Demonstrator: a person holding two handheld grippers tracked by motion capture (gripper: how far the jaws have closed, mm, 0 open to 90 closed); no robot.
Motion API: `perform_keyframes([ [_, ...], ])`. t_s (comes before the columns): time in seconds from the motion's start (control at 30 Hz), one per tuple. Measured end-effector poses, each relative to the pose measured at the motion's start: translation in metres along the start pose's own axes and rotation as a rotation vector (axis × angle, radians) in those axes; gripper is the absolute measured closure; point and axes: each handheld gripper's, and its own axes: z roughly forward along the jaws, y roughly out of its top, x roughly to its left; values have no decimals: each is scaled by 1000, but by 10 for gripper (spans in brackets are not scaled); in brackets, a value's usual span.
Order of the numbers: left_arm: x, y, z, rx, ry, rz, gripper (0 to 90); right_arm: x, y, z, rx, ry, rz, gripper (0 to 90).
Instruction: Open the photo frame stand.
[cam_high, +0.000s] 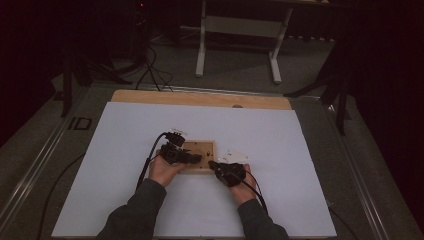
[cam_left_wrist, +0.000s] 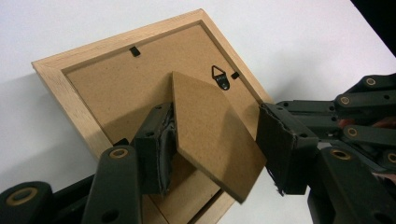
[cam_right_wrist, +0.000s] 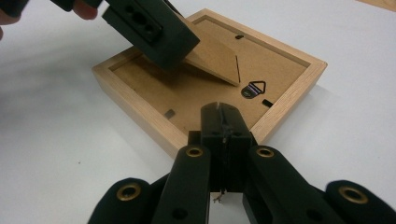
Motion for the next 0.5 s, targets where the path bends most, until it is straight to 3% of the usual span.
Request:
perform_keyframes([
  [0.5,-2,4,3,40,45,14,523,0,0,0,0,1,0,894],
])
